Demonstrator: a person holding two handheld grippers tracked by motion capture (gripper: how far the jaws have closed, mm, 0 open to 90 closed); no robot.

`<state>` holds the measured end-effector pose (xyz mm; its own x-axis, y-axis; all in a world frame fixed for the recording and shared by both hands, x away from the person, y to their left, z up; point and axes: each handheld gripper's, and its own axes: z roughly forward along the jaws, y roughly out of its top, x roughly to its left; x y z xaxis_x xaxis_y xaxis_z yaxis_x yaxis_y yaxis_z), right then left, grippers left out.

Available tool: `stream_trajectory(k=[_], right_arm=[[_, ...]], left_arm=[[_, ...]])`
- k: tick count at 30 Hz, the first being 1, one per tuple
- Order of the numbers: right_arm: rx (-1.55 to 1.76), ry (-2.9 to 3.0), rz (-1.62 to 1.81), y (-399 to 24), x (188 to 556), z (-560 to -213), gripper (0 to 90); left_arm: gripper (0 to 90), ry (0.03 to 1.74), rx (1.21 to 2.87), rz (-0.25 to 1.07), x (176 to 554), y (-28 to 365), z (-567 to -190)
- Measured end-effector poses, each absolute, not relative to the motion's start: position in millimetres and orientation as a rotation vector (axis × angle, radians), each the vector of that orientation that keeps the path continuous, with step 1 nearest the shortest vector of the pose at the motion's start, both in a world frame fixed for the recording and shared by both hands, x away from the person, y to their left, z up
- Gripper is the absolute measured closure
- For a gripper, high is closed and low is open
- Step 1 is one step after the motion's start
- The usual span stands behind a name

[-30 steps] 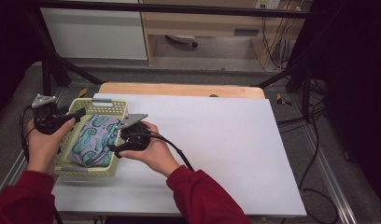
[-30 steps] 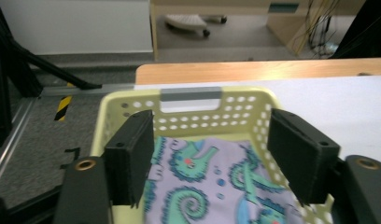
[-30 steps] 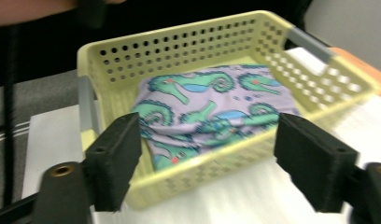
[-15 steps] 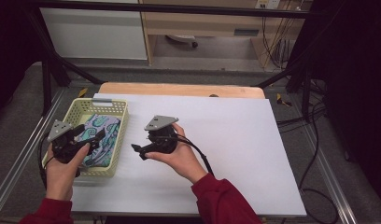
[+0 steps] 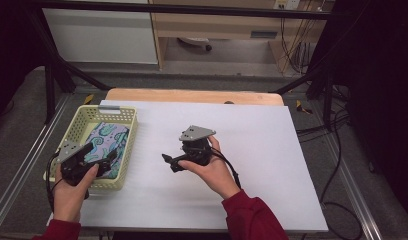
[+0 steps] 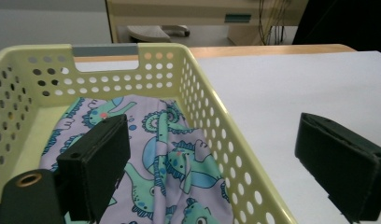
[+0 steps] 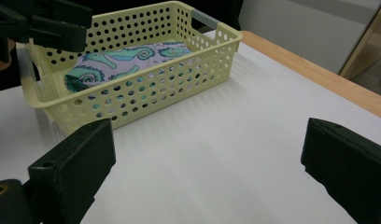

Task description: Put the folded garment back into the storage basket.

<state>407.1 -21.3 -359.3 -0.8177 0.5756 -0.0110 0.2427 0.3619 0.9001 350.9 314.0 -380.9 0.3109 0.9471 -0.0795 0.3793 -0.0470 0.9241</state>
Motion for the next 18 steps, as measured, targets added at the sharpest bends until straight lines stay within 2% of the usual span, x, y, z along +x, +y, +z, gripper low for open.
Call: stream_trajectory(k=[18], right_arm=[[0.744,2.263,1.443,-53.6,404.4,-352.2,3.1]], left_arm=[[9.0,1.232,1.632,0.72,345.6,312.0,-394.7]])
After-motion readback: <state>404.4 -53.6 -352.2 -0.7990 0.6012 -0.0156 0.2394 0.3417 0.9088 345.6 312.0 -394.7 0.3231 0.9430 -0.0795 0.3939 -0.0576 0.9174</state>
